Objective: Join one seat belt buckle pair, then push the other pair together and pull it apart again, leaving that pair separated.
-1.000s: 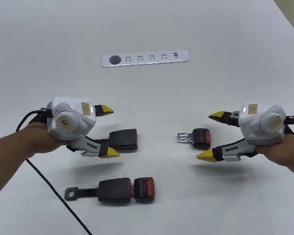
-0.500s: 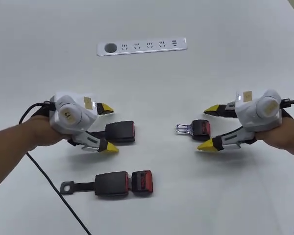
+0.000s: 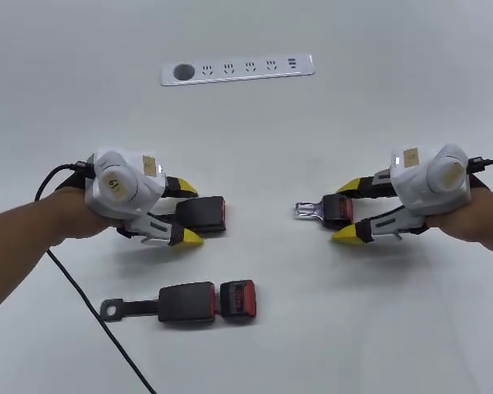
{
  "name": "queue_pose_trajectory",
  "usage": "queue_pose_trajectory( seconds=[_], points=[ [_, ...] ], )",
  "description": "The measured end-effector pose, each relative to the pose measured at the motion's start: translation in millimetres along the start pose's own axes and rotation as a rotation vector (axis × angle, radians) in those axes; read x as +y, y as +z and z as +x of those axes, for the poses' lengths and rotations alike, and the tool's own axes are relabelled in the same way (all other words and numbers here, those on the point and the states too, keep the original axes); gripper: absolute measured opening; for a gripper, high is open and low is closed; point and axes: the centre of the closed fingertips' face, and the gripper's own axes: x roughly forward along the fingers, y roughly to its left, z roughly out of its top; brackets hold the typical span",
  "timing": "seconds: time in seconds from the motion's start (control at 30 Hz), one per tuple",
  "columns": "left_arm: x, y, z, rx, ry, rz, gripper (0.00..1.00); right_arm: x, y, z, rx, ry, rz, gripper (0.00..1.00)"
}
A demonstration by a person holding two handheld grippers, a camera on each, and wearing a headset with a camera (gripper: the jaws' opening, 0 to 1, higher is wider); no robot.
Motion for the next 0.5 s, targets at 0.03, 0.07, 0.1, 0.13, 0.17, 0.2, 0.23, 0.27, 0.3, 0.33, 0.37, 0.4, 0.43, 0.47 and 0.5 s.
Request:
queue_pose_trajectory(
  seconds=[0.03, 0.07, 0.1, 0.13, 0.17, 0.2, 0.23, 0.27, 0.3, 0.33, 0.37, 0.4, 0.43, 0.47, 0.5],
  points=[
    [-0.1, -0.1, 1.0, 0.001, -0.004, 0.006, 0.44, -0.9, -0.4, 0.1, 0.004, -0.001, -0.008, 0.44],
    [0.6, 0.6, 0.8, 0.0, -0.002, 0.008, 0.41, -1.2, -0.6, 0.0, 0.007, -0.002, -0.012, 0.42],
    [0.8, 2.1, 0.5, -0.004, -0.006, 0.017, 0.37, -1.9, -0.7, 0.3, 0.007, -0.001, -0.014, 0.4],
    [-0.6, 1.4, 0.1, 0.001, -0.014, 0.026, 0.36, -2.9, -0.8, 0.2, 0.009, -0.003, -0.019, 0.37],
    [-0.5, 1.6, -0.4, 0.002, -0.017, 0.025, 0.36, -4.5, -1.4, 0.4, 0.011, -0.007, -0.026, 0.37],
    [-0.9, 2.0, -0.8, 0.002, -0.019, 0.031, 0.36, -4.9, -0.5, 1.4, 0.005, -0.007, -0.03, 0.36],
    [-0.9, 2.0, -0.8, 0.001, -0.02, 0.032, 0.36, -5.7, -0.7, 2.1, 0.004, -0.011, -0.034, 0.36],
    [-1.0, 2.5, -1.4, -0.001, -0.02, 0.031, 0.36, -6.1, -0.7, 2.6, 0.003, -0.013, -0.042, 0.36],
    [-1.1, 2.5, -1.5, -0.002, -0.02, 0.031, 0.36, -6.3, -1.2, 2.7, -0.001, -0.013, -0.04, 0.36],
    [-1.5, 2.7, -2.1, -0.001, -0.022, 0.037, 0.35, -6.6, -1.0, 2.8, -0.006, -0.012, -0.035, 0.36],
    [-1.7, 2.9, -2.2, 0.0, -0.023, 0.041, 0.35, -6.9, -1.6, 3.0, -0.01, -0.01, -0.04, 0.35],
    [-2.3, 3.5, -2.4, 0.003, -0.025, 0.044, 0.35, -7.2, -1.4, 3.1, -0.013, -0.008, -0.041, 0.35],
    [-2.5, 3.8, -2.4, 0.004, -0.027, 0.045, 0.35, -7.0, -1.5, 3.4, -0.018, -0.004, -0.048, 0.35],
    [-2.7, 4.0, -2.5, 0.005, -0.028, 0.045, 0.35, -7.5, -1.5, 3.4, -0.023, 0.0, -0.049, 0.35],
    [-2.9, 4.1, -2.5, 0.005, -0.029, 0.045, 0.35, -7.6, -2.1, 3.3, -0.031, 0.003, -0.047, 0.35]
  ],
)
